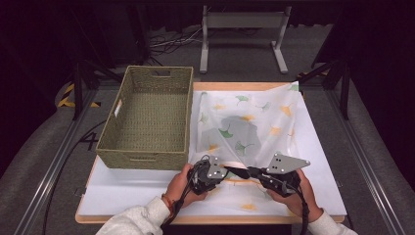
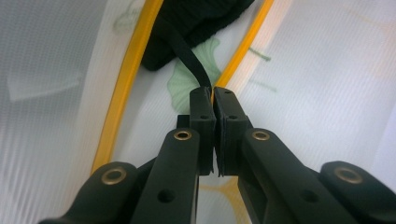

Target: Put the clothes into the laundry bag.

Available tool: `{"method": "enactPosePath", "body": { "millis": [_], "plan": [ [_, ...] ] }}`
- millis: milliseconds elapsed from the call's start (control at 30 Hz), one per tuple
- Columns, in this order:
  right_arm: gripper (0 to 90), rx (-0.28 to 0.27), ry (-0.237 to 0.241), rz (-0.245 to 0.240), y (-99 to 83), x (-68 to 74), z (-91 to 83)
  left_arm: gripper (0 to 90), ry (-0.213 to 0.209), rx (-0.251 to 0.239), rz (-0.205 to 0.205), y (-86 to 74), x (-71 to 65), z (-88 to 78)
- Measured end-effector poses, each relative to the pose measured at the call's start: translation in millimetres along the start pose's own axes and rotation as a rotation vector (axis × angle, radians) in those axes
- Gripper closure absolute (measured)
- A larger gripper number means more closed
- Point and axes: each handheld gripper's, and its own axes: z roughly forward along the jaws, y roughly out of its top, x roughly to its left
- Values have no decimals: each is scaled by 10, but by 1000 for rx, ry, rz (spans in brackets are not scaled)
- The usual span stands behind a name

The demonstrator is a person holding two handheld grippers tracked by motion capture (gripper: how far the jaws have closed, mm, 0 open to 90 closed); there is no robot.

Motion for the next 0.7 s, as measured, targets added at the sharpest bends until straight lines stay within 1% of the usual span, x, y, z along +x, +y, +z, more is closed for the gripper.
{"method": "enactPosePath", "body": {
  "millis": [33,100,133,200,233,267,333,433,467,500,533,600,667,700],
  "plan": [
    [890,0,-1,0,0,1,0,873,10,-13,3,23,-5,10],
    [890,2,-2,-6,1,9,-2,873,13,-28,7,59,-12,25],
    [890,1,0,-8,3,12,-5,873,27,-38,5,85,-13,40],
    [890,3,-2,-10,5,15,-5,872,46,-42,22,132,-20,70],
    [890,3,-2,-10,5,15,-5,872,46,-42,22,132,-20,70],
    [890,13,-4,-16,1,20,5,871,60,-44,34,177,-20,107],
    [890,18,-6,-21,-2,22,11,871,60,-45,32,201,-13,131],
    [890,21,-3,-20,-4,26,16,869,57,-50,7,259,23,201],
    [890,19,-3,-18,-2,24,13,869,58,-56,7,295,29,241],
    [890,19,-3,-18,-2,24,13,867,58,-56,7,295,29,241],
    [890,12,-2,-14,-1,22,6,867,51,-48,6,309,25,256],
    [890,6,-6,-20,2,23,-4,860,61,-53,18,332,11,288],
    [891,2,-5,-18,2,18,-9,854,53,-52,11,349,16,311],
    [891,5,-5,-16,0,17,-9,850,57,-55,4,354,21,324]
  ]
}}
